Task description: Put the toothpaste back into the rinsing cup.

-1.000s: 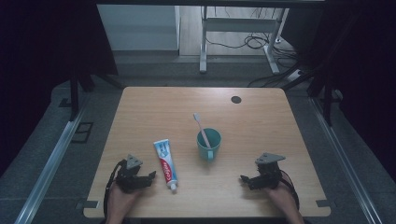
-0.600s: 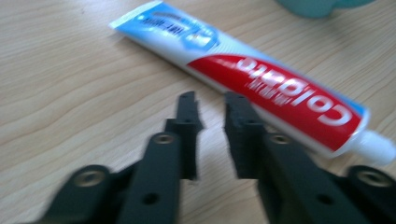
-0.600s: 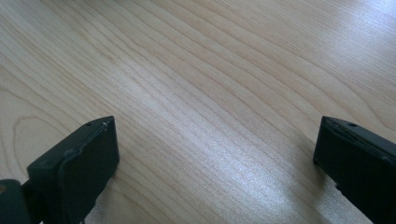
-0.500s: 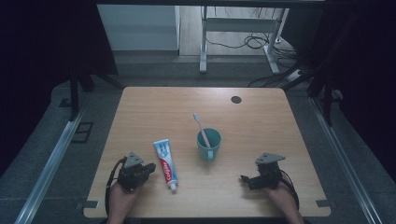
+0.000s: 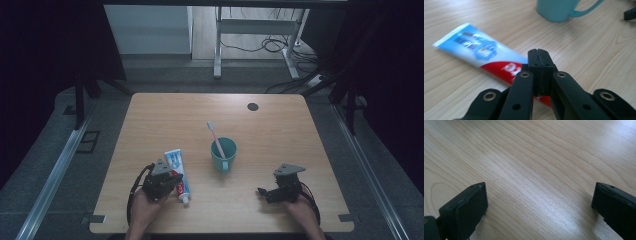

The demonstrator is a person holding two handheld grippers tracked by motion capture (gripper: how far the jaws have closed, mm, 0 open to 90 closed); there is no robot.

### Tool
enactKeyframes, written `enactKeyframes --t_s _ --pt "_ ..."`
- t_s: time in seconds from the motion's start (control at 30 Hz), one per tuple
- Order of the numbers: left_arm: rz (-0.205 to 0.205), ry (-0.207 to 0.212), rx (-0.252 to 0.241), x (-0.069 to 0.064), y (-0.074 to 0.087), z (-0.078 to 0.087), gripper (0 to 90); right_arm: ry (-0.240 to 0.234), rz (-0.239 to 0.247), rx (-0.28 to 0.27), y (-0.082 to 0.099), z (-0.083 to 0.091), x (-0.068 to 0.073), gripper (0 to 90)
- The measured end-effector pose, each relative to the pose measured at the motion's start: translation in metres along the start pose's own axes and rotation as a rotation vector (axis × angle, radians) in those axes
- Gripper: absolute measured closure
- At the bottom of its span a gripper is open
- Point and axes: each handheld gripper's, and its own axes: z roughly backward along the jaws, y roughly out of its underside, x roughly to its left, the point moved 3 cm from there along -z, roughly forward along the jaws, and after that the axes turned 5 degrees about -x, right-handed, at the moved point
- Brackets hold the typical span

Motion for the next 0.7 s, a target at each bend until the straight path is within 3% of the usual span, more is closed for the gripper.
enactKeyframes --t_s 0.13,0.3,0.6,0.7 --pt "-0.016 0.025 0.027 -0.009 -0.003 -0.011 89.7 0.0 0.0 0.0 0.0 0.0 0.0 0.0" --pt "-0.026 0.021 0.063 -0.011 0.0 -0.016 89.6 0.0 0.001 0.0 0.0 0.0 0.0 0.0" --pt "0.012 0.052 0.065 -0.01 0.003 -0.015 89.6 0.0 0.0 0.0 0.0 0.0 0.0 0.0" --pt "0.007 0.059 0.079 -0.013 0.003 -0.018 89.5 0.0 0.001 0.0 0.0 0.0 0.0 0.0"
